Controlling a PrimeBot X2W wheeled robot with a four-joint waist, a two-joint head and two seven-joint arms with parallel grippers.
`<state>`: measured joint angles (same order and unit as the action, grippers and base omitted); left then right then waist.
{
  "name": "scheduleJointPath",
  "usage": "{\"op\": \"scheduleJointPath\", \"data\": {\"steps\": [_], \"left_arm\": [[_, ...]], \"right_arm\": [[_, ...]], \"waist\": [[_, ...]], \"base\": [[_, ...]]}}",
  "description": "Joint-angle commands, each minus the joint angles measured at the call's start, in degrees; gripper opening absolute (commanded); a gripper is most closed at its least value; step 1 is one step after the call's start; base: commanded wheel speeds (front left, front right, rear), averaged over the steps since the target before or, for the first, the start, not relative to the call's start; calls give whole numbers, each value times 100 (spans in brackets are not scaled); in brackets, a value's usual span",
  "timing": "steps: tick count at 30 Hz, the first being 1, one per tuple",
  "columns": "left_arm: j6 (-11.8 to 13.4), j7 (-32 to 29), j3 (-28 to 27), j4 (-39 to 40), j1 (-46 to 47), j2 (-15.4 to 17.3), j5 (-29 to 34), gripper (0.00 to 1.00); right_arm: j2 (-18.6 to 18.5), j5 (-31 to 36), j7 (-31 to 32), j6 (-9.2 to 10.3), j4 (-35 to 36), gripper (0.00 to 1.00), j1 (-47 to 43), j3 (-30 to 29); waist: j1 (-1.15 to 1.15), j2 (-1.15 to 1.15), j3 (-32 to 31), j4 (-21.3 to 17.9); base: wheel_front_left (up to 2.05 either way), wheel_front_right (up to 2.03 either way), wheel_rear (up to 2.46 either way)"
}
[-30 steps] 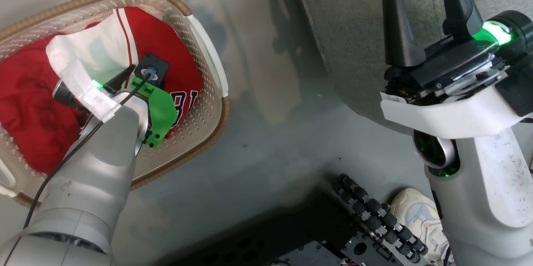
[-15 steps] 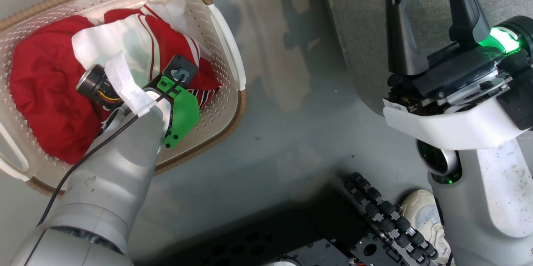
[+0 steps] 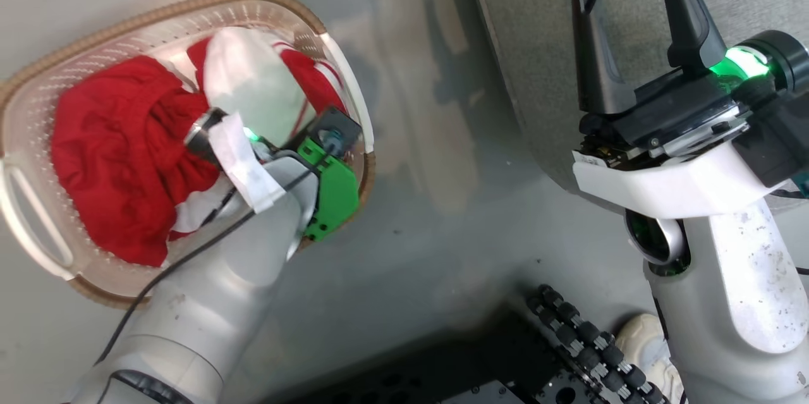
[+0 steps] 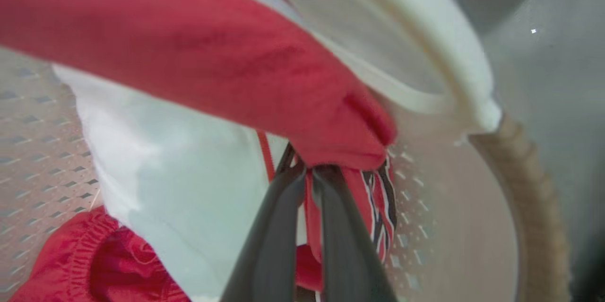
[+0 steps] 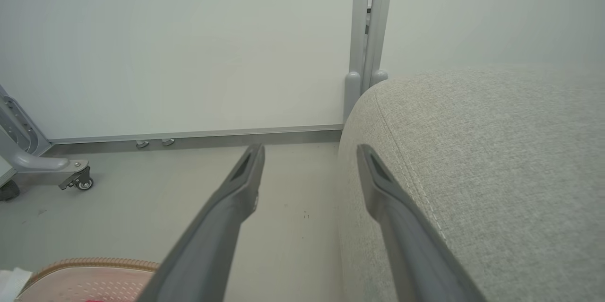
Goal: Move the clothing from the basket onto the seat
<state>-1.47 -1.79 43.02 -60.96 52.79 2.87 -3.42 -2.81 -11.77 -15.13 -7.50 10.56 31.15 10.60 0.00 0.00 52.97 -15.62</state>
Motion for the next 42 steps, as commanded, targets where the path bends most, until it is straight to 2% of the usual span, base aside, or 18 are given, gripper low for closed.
{"op": "scheduleJointPath", "data": {"steps": [1, 5, 12, 23, 31, 42], "left_arm": [[-21, 48, 90, 88, -65, 8, -137, 0], [-219, 387, 222, 0, -91, 5, -368, 0], [-336, 970, 383, -176, -233, 4, -758, 0], [-284, 1609, 651, -69, -584, 3, -1395, 0], [-133, 1702, 595, 502, -861, 2, -1759, 0], [-42, 1702, -155, 1832, -1343, 85, -1529, 0]], "right_arm": [[-16, 69, -4, 2, -59, 100, -84, -25], [-16, 147, -3, 2, -157, 100, -165, -28], [-17, 216, -4, 2, -350, 100, -322, -37], [-18, 289, -3, 2, -606, 100, -653, -87], [-18, 352, -3, 2, -771, 100, -1034, -189], [-18, 395, -4, 2, -906, 100, -1475, -278]], "waist": [[0, 0, -375, 234], [0, 0, -717, 420], [0, 0, -1258, 644], [0, 0, -2170, 995], [0, 0, -2817, 1243], [0, 0, -3429, 1473]], "base": [[0, 0, 0], [0, 0, 0], [0, 0, 0], [0, 0, 0], [0, 0, 0], [0, 0, 0]]}}
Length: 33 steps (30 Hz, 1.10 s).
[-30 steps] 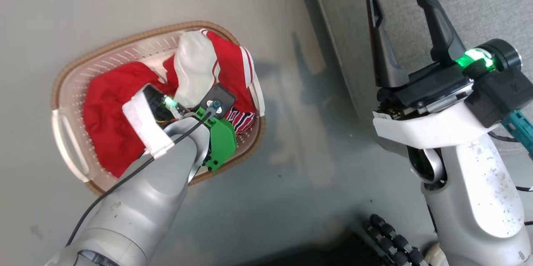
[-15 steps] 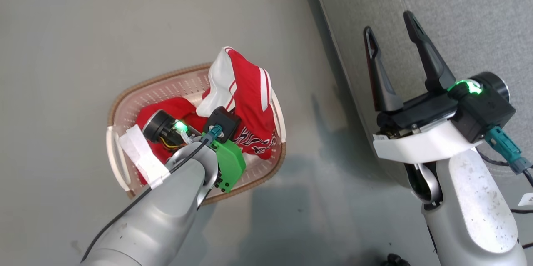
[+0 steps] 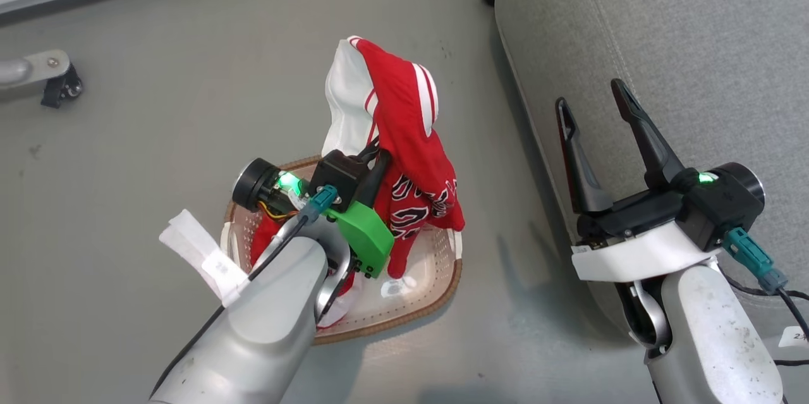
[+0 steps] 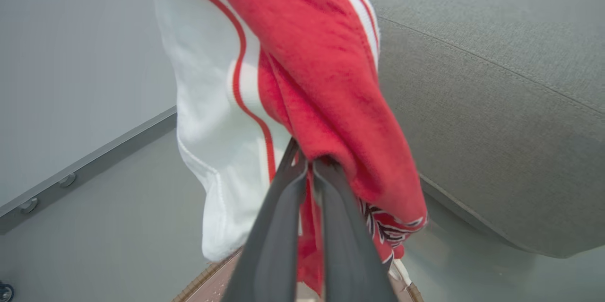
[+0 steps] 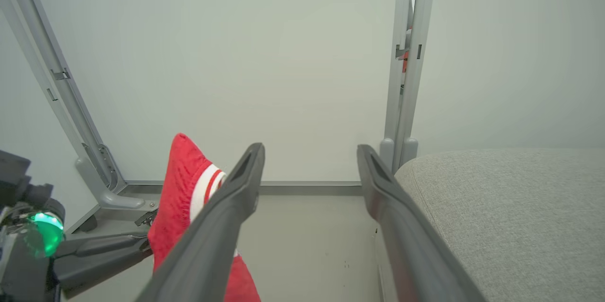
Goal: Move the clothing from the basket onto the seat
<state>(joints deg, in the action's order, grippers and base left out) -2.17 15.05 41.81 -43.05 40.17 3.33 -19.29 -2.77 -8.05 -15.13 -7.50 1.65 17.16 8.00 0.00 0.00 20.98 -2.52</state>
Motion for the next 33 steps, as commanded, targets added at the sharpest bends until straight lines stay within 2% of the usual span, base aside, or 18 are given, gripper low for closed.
{"op": "scheduleJointPath", "data": {"steps": [1, 18, 26, 33], "left_arm": [[26, 18, -92, 141, -118, 45, 79, 0], [-64, 13, -1211, 2160, -828, 109, 626, 0], [-107, 13, -1409, 2680, -854, 134, 790, 0], [-140, 13, -1440, 2815, -919, 137, 861, 0]], "right_arm": [[-21, 25, -4, 2, -24, 100, -98, -25], [-21, -84, -4, 2, -162, 100, -575, 56], [-21, -148, -4, 2, -169, 100, -776, 77], [-20, -186, -4, 2, -134, 100, -862, 117]], "waist": [[0, 0, -277, 179], [0, 0, -1066, 292], [0, 0, -1257, 286], [0, 0, -1348, 254]], "base": [[0, 0, 0], [0, 0, 0], [0, 0, 0], [0, 0, 0]]}}
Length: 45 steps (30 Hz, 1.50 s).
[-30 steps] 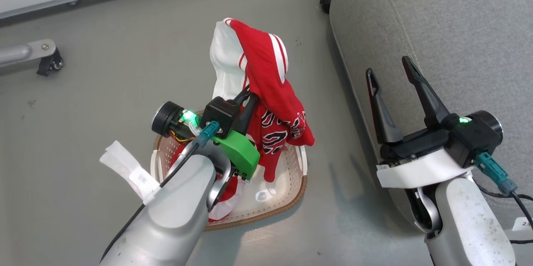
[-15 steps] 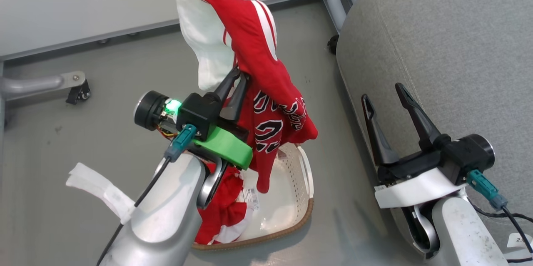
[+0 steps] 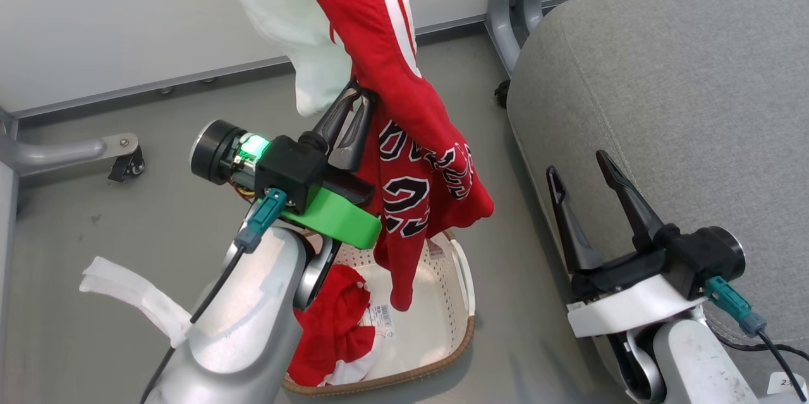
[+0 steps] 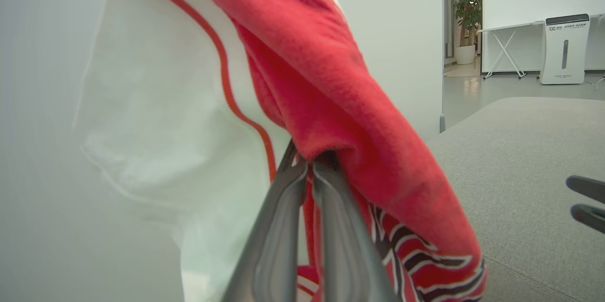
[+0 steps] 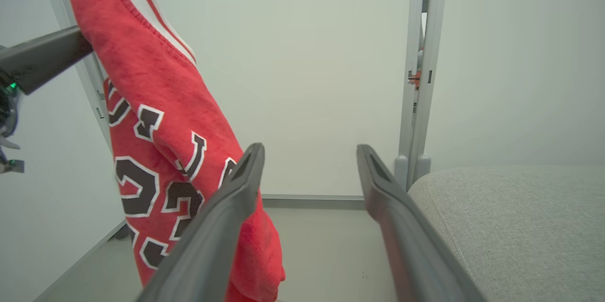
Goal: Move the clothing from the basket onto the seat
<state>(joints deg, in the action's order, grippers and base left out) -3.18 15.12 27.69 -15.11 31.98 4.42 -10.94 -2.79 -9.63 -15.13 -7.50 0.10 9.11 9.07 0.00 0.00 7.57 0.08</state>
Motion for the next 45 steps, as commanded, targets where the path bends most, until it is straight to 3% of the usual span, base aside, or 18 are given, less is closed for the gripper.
{"op": "scheduleJointPath", "data": {"steps": [1, 14, 22, 33, 34, 35, 45], "left_arm": [[-36, 5, -29, 33, -102, 26, 34, 0], [-82, 5, 127, 72, 8, -74, 46, 0], [-48, 5, 355, 152, 126, -129, -20, 0], [42, 5, 786, 328, 212, -154, -226, 0], [65, 5, 836, 335, 213, -153, -266, 0], [82, 5, 868, 345, 217, -154, -293, 0], [164, 4, 1014, 250, 270, -155, -415, 0]], "right_arm": [[-19, -24, -4, 2, 54, 100, -46, 39], [-320, 188, -4, 2, 185, 100, 492, 1016], [-499, 287, -3, 2, -562, 100, 1115, 1547], [-242, 177, -3, 2, -1395, 100, 1679, 1671], [-217, 184, -3, 2, -1474, 72, 1700, 1691], [-195, 156, -4, 2, -1530, 0, 1716, 1696], [-60, 54, -4, 2, -1489, 0, 1662, 1681]], "waist": [[0, 0, -15, -6], [0, 0, 32, 168], [0, 0, 141, 375], [0, 0, 244, 550], [0, 0, 247, 563], [0, 0, 250, 573], [0, 0, 249, 577]], "base": [[0, 0, 0], [0, 0, 0], [0, 0, 0], [0, 0, 0], [0, 0, 0], [0, 0, 0], [0, 0, 0]]}}
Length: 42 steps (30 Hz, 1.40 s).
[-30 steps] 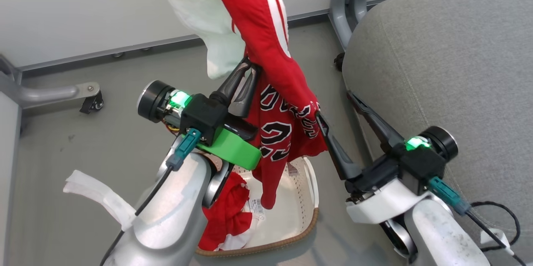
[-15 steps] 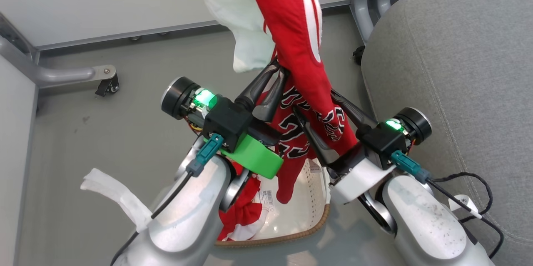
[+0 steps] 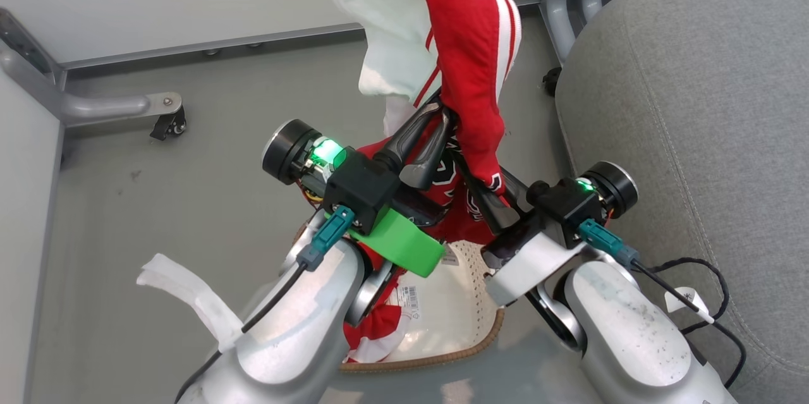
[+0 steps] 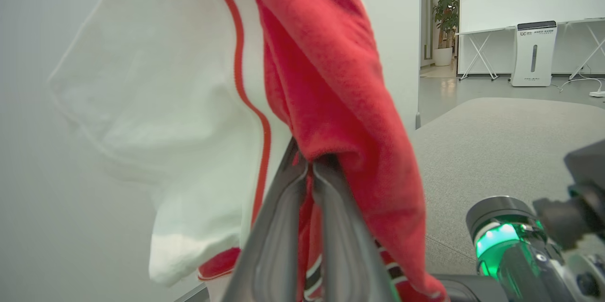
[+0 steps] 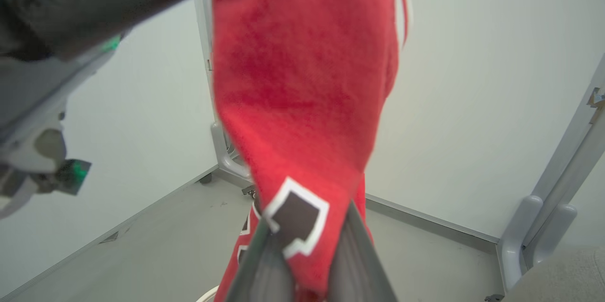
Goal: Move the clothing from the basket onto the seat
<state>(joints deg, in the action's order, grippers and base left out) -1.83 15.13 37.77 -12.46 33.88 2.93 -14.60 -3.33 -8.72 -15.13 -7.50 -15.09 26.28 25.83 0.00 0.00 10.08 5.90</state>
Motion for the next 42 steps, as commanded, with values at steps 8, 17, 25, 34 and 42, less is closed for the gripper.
{"op": "scheduleJointPath", "data": {"steps": [8, 17, 25, 34, 42], "left_arm": [[36, 3, 1, -144, 96, -5, -9, 0], [90, 3, 15, -211, 136, -4, -3, 100], [82, 3, 14, -261, 139, -4, 50, 100], [-28, 3, 72, -408, 142, 22, 192, 100], [-117, 3, 54, -554, 106, 123, 273, 100]], "right_arm": [[15, -94, -4, 2, 137, 0, -94, 39], [24, -139, -4, 2, 197, 0, -93, -266], [25, -93, -4, 2, 244, 0, -117, -723], [-56, -92, -4, 2, 377, 0, -225, -1532], [-69, -126, -4, 2, 574, 0, -330, -2061]], "waist": [[0, 0, 6, -57], [0, 0, 81, -91], [0, 0, 167, -185], [0, 0, 345, -529], [0, 0, 544, -1009]], "base": [[0, 0, 0], [0, 0, 0], [0, 0, 0], [0, 0, 0], [0, 0, 0]]}}
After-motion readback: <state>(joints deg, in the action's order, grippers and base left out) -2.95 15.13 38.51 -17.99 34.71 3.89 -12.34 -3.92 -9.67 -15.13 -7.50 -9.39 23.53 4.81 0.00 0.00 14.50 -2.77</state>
